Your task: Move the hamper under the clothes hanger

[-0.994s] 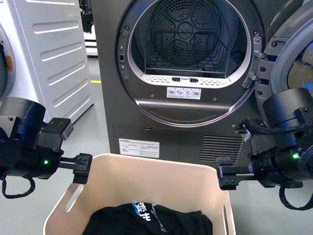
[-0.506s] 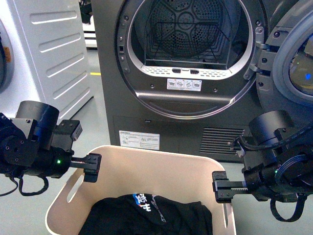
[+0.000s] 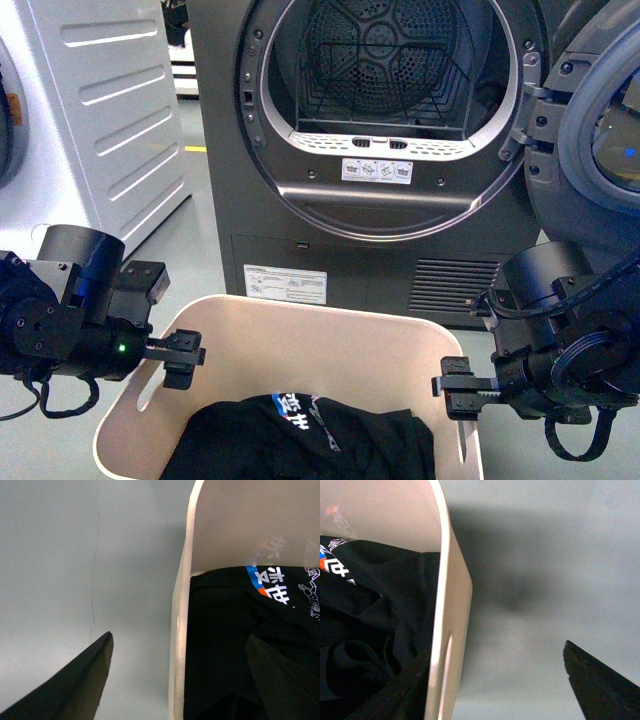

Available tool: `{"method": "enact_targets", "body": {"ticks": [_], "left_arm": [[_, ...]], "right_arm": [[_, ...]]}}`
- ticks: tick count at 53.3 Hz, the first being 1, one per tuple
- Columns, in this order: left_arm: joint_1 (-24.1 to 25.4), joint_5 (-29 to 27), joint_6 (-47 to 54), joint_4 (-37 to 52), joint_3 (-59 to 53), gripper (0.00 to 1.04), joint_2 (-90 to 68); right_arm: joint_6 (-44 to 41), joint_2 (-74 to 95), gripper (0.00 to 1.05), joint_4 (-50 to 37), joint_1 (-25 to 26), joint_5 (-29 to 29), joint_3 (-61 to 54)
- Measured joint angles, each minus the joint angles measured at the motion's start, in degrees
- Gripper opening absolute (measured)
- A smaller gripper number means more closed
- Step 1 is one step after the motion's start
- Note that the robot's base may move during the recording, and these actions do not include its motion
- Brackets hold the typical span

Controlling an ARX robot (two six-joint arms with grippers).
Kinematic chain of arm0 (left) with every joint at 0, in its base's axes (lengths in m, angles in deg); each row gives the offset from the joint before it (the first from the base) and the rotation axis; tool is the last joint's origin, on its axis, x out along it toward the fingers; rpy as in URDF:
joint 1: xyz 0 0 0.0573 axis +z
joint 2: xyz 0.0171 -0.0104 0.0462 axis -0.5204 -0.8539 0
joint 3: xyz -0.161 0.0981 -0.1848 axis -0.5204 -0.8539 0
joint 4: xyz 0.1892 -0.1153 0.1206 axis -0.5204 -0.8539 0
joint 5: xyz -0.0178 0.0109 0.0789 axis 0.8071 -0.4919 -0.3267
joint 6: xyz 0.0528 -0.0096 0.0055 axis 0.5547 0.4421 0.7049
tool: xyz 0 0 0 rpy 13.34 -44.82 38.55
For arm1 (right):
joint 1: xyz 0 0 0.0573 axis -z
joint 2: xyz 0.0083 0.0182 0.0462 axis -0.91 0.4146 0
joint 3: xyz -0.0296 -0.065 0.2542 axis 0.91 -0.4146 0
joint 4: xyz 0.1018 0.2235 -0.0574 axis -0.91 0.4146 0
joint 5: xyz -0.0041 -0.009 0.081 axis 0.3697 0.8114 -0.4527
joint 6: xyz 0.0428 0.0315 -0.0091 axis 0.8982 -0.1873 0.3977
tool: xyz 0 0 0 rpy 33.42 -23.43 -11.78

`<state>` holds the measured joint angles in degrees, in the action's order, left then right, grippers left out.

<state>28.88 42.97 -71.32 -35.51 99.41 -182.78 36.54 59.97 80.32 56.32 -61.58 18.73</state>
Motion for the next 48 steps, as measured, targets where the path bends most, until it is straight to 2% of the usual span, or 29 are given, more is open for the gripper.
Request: {"method": "enact_targets", "body": {"ticks": [11, 17, 20, 22, 24, 48], "left_arm": [[-0.28, -1.20, 0.00, -0.90, -0.04, 0.49, -0.28], [-0.31, -1.25, -0.04, -1.70, -0.04, 0.26, -0.28], [-0.31, -0.66, -0.09, -2.10, -0.04, 0.19, -0.28], [-0.33, -0.07, -0.31, -2.82, -0.04, 0.10, -0.11], [-0.44, 0.09, -0.85, -3.82, -0.04, 0.04, 0.26], [-0.31, 1.86, -2.60, -10.45, -2.10, 0.04, 13.11]], "right_arm": [[0.37, 0.11, 0.44, -0.35, -0.50, -0.46, 0.04], [0.44, 0.11, 0.22, -0.35, -0.61, -0.74, 0.04], [0.44, 0.11, 0.15, -0.35, -0.57, -0.72, 0.04], [0.66, 0.09, 0.06, -0.35, -0.44, -0.94, 0.04], [1.16, -0.02, 0.02, -0.33, -0.44, -0.90, 0.04], [0.74, -9.03, 0.03, 1.70, 0.92, -2.08, -1.27]]}}
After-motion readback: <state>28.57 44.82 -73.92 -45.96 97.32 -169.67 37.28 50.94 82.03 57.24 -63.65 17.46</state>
